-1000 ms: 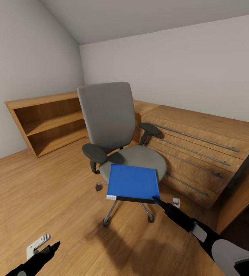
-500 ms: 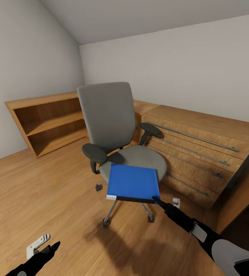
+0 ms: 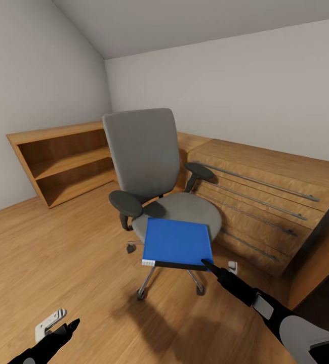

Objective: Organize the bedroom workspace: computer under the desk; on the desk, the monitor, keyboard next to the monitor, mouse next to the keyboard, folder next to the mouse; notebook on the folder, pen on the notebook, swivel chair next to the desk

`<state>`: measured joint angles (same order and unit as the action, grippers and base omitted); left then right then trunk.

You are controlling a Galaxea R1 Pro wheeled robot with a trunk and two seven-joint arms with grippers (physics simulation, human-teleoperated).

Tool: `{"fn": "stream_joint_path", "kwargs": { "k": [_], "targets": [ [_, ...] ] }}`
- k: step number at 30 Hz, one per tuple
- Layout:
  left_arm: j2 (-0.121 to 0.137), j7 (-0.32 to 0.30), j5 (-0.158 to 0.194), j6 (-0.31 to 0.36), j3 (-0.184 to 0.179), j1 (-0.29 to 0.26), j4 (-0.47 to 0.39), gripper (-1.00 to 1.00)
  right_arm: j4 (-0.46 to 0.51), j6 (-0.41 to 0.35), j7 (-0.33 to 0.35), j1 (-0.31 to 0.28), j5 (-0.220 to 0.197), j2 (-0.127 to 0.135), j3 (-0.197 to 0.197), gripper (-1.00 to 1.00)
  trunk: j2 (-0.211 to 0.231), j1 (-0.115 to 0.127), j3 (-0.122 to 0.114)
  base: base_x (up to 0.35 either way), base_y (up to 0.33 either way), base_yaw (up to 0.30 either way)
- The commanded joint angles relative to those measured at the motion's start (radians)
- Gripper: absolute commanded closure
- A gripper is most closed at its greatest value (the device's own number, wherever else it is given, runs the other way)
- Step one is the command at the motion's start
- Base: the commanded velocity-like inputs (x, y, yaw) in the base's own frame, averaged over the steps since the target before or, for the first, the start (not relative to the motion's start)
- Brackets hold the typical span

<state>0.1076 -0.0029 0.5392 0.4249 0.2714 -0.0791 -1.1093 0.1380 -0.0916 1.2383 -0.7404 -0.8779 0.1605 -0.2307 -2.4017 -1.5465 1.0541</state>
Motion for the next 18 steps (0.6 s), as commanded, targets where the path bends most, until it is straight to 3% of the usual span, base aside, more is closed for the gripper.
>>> {"fn": "stream_joint_path", "kwargs": {
  "k": [1, 18],
  "targets": [
    [0.000, 0.000, 0.007, 0.006, 0.002, 0.000, 0.000, -1.00, 0.000, -0.010, 0.003, -0.001, -0.010, 0.001, -0.007, -1.00, 0.000, 0.000, 0.001, 0.017, 0.008, 0.000],
    [0.000, 0.000, 0.004, 0.006, 0.002, 0.000, 0.017, -1.00, 0.000, -0.010, 0.003, -0.001, -0.010, 0.001, -0.007, -1.00, 0.000, 0.000, 0.001, 0.003, 0.001, 0.000]
  ]
}}
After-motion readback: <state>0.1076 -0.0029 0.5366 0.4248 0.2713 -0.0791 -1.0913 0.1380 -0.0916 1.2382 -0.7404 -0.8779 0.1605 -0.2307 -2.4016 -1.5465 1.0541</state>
